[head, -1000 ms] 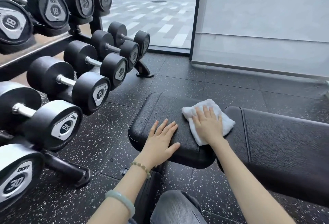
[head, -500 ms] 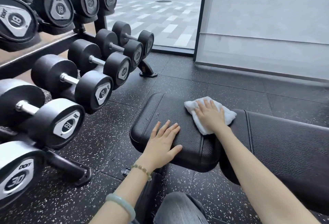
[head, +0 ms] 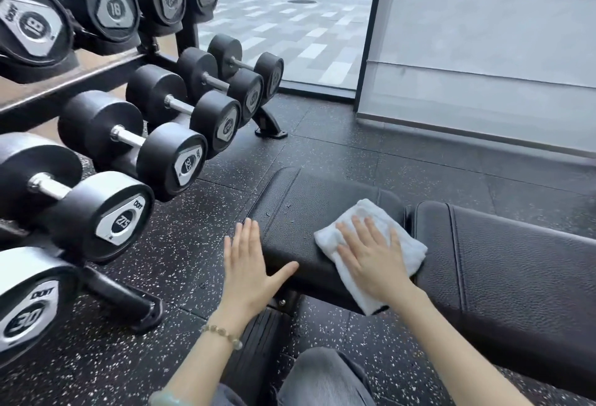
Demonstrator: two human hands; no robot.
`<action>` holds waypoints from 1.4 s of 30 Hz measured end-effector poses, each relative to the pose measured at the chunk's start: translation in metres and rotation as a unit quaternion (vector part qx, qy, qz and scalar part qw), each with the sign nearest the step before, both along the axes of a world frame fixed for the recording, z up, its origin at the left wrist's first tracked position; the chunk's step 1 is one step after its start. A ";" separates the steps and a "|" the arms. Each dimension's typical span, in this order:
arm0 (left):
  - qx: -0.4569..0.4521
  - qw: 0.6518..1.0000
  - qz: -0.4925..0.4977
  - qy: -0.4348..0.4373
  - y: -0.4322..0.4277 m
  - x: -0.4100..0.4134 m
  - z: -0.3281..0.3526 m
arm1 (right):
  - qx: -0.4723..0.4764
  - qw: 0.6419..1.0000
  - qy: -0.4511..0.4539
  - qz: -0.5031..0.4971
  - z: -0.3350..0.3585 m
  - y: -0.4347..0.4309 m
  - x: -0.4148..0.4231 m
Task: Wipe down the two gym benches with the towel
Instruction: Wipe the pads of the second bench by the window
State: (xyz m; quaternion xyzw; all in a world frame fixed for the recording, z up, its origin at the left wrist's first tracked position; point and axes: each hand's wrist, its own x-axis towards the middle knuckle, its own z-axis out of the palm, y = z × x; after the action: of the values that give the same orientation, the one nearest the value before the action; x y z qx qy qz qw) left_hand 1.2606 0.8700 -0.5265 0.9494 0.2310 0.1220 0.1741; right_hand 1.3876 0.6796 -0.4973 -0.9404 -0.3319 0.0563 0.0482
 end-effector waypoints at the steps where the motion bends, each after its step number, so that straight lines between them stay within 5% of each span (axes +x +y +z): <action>1: -0.004 1.000 0.018 0.025 0.005 -0.001 0.000 | -0.005 1.000 0.001 0.003 0.001 0.007 0.012; 9: -0.018 0.997 0.017 0.079 0.011 0.003 -0.002 | 0.006 0.999 0.032 -0.024 0.009 0.082 0.098; 18: -0.014 0.995 0.020 0.098 0.013 0.002 0.003 | -0.024 0.998 0.003 0.065 0.006 0.051 -0.011; 28: -0.019 0.993 0.022 0.114 0.014 0.003 0.006 | -0.007 0.999 0.031 0.039 0.012 0.160 0.064; 37: -0.026 0.995 0.011 0.093 0.014 0.000 0.000 | -0.027 0.998 0.021 0.055 0.005 0.044 0.011; 42: -0.037 0.995 0.003 0.087 0.015 0.000 -0.001 | -0.041 0.999 0.004 0.023 0.005 0.077 0.052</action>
State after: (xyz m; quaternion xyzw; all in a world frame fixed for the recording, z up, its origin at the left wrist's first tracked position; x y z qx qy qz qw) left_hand 1.2603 0.8850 -0.5274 0.9485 0.2529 0.0307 0.1882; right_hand 1.4400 0.7568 -0.4924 -0.9334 -0.3509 0.0743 0.0091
